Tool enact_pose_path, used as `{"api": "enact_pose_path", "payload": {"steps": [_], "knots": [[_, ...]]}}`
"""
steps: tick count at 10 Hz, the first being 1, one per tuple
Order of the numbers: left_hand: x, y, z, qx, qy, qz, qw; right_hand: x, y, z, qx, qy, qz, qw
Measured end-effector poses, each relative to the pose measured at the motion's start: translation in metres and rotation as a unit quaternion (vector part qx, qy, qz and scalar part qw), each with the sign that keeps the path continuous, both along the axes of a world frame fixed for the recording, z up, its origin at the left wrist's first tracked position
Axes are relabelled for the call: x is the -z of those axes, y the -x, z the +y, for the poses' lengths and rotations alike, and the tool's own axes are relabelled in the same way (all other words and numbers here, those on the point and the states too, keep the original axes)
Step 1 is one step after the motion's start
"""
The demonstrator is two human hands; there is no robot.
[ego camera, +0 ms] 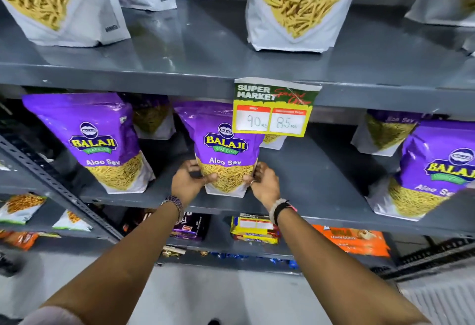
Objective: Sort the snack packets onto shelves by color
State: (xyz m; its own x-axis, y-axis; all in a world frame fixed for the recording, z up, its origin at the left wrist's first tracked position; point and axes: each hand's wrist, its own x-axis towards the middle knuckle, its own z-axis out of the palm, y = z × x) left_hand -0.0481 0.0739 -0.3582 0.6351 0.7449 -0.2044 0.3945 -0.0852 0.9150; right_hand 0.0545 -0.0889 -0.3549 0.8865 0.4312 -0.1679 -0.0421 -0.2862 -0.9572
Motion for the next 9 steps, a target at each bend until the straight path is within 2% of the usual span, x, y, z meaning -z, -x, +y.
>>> {"api": "enact_pose_path", "payload": {"steps": [4, 7, 8, 9], "knots": [[-0.012, -0.049, -0.098, 0.029, -0.018, -0.001, 0.999, 0.002, -0.045, -0.084, 0.052, 0.056, -0.027, 0.997], [-0.016, -0.050, -0.111, 0.022, -0.016, 0.009, 1.000, -0.004, -0.045, -0.091, 0.035, 0.086, -0.031, 0.995], [-0.014, -0.047, -0.112, 0.035, -0.010, -0.014, 0.999, -0.005, -0.041, -0.094, 0.026, 0.078, -0.032, 0.996], [-0.013, -0.036, -0.117, 0.029, -0.030, -0.043, 0.998, -0.008, -0.037, -0.105, 0.071, 0.051, -0.027, 0.996]]}}
